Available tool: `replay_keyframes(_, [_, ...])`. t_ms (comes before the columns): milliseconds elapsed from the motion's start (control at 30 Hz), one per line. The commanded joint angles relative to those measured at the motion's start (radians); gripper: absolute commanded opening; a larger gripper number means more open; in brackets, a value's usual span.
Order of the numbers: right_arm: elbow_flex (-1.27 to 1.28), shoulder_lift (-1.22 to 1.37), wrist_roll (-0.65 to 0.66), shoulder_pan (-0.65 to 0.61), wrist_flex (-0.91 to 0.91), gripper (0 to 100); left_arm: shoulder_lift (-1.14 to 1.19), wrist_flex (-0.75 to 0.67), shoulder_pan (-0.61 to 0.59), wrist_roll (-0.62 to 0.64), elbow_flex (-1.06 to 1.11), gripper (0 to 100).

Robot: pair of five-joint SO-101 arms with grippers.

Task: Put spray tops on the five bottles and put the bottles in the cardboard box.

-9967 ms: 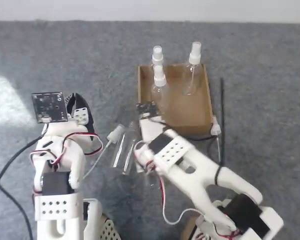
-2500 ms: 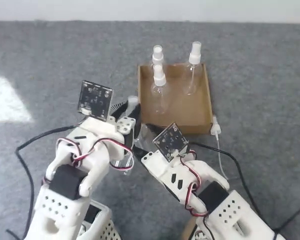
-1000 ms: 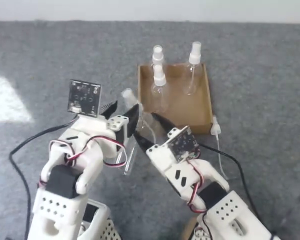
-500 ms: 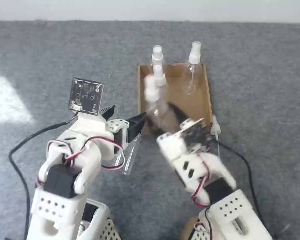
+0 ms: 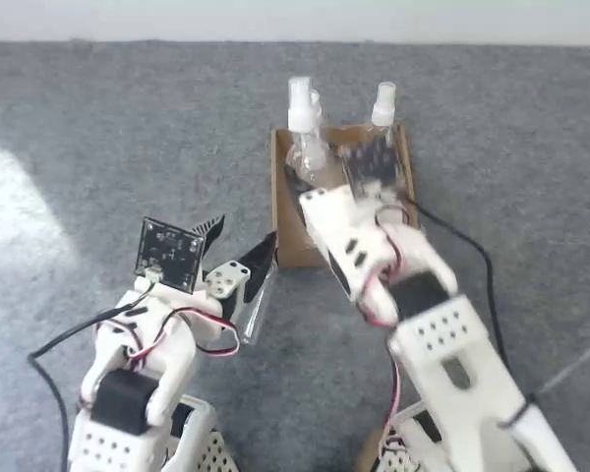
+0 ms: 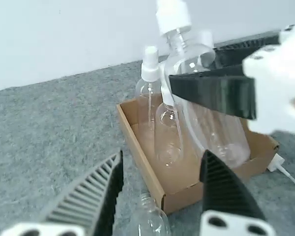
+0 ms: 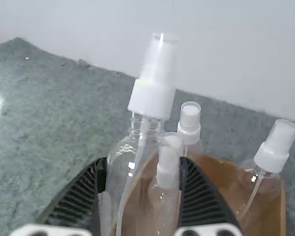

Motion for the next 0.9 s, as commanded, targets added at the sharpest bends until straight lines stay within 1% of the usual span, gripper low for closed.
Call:
replay_keyframes(0, [-0.298, 0.09, -0.081, -0.018, 0.234, 0.6, 0.074, -0.061, 0.003, -0.008, -0.005, 32])
replay_keyframes(67, [-0.365, 0.094, -0.087, -0.056, 0.329, 0.6, 0.117, -0.081, 0.003, -0.008, -0.005, 35])
replay_keyframes(167, [-0.442, 0.082, -0.086, -0.13, 0.443, 0.6, 0.183, -0.12, 0.003, -0.009, -0.005, 35])
replay_keyframes(267, [-0.491, 0.047, -0.086, -0.176, 0.532, 0.6, 0.229, -0.147, -0.002, -0.009, -0.005, 35])
replay_keyframes(433, [-0.493, -0.025, -0.077, -0.171, 0.588, 0.6, 0.241, -0.15, -0.006, -0.011, -0.012, 35])
replay_keyframes(500, [-0.477, -0.045, -0.034, -0.156, 0.59, 0.6, 0.241, -0.15, -0.006, -0.011, -0.012, 35])
replay_keyframes(567, [-0.457, -0.059, -0.008, -0.133, 0.587, 0.6, 0.241, -0.15, -0.006, -0.011, -0.01, 35])
replay_keyframes(667, [-0.439, -0.071, 0.002, -0.059, 0.587, 0.6, 0.241, -0.15, -0.006, -0.011, -0.007, 35])
replay_keyframes(767, [-0.437, -0.073, 0.012, 0.085, 0.587, 0.6, 0.241, -0.149, -0.006, -0.032, -0.005, 35])
replay_keyframes(867, [-0.434, -0.074, 0.083, 0.22, 0.584, 0.6, 0.241, -0.149, -0.008, -0.04, -0.005, 35])
